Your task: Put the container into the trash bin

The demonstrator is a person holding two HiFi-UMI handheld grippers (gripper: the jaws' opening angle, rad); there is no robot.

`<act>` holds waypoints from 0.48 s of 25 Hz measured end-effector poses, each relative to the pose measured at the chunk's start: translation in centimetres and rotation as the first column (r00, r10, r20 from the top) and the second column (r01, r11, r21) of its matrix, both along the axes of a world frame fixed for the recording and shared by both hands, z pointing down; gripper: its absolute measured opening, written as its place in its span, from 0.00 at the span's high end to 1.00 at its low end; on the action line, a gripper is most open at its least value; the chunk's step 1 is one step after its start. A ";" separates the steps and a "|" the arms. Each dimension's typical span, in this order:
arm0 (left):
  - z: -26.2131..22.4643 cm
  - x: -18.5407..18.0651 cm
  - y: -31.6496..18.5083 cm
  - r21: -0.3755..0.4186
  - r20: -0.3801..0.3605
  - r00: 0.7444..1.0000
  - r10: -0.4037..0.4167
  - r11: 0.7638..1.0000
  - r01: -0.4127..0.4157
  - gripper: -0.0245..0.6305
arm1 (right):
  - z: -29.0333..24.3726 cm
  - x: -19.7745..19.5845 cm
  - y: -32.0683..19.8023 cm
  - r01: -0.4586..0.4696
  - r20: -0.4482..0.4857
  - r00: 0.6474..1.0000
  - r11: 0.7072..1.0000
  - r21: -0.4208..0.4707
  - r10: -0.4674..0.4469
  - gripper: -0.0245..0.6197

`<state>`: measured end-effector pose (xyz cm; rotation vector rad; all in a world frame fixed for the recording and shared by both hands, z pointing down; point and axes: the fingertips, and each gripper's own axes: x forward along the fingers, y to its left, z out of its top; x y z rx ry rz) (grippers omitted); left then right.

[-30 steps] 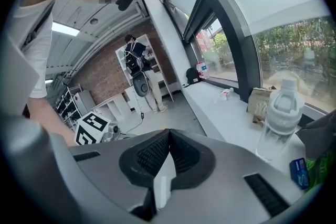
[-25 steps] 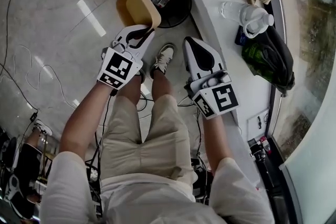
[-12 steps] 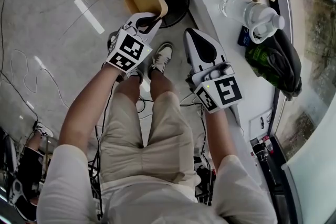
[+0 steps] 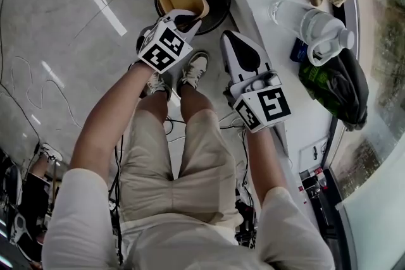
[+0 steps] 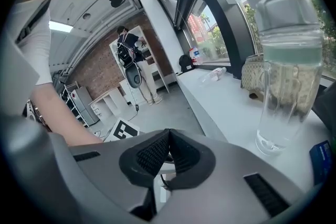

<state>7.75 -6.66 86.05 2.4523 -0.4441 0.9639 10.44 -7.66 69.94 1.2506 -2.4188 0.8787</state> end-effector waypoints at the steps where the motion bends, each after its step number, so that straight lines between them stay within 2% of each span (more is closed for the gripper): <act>1: 0.4 0.1 0.0 -0.003 0.007 1.000 0.013 1.000 -0.013 0.93 | 0.2 0.0 -0.2 0.000 0.002 1.000 1.000 0.000 0.000 0.96; 7: 1.9 1.7 0.2 -0.003 0.031 0.994 0.101 0.995 -0.101 0.93 | 1.4 0.1 -1.0 -0.001 0.011 1.000 1.000 0.000 0.001 0.96; 9: 2.1 2.1 0.5 -0.019 0.029 0.994 0.102 0.995 -0.102 0.93 | 1.6 0.3 -1.0 -0.003 0.011 1.000 1.000 -0.006 0.003 0.96; 12: 3.2 1.8 0.4 -0.042 0.070 0.994 0.085 0.996 -0.082 0.93 | 1.9 0.8 -0.9 -0.005 0.009 1.000 1.000 -0.016 0.005 0.96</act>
